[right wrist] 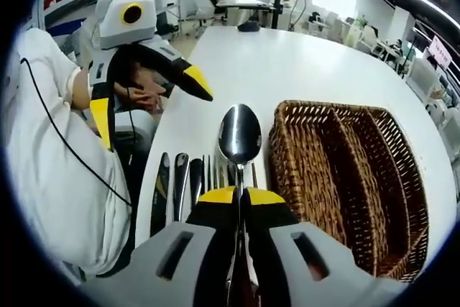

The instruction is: Arrange the knives, forks, and spoons in their matching storage slots by inserting each utensil handle-first until every utensil is classified and aligned in the correct compartment

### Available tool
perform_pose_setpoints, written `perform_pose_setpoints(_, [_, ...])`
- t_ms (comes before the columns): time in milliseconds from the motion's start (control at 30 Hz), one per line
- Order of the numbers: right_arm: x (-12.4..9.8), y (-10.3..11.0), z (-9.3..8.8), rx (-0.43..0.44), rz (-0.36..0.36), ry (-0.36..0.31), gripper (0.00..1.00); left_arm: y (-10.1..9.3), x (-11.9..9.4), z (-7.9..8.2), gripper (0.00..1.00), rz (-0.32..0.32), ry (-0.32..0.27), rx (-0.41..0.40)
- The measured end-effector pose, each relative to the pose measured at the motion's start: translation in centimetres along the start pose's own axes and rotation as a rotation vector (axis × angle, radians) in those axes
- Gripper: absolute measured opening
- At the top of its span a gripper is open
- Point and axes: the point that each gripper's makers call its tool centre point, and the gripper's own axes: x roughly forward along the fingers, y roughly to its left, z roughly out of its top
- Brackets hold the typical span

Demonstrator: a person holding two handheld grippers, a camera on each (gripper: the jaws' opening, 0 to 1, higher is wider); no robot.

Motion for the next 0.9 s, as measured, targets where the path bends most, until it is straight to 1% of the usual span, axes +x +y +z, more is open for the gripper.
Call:
perform_pose_setpoints(467, [-2.3,-1.2,-0.8,0.017,-0.030,0.008,0.02,-0.3,0.6,0.4,0.76,-0.006,-0.001,0.006])
perform_pose_setpoints(667, [-3.1,-1.9,-1.5,0.035,-0.044,0.013,0.02,-0.7,0.9,1.1,0.79,-0.017,-0.016,0.010])
perform_pose_setpoints(900, [-3.7,-2.6,-1.7,0.045,-0.050,0.016,0.02,-0.4,1.3,1.6,0.81,-0.008,-0.017,0.021])
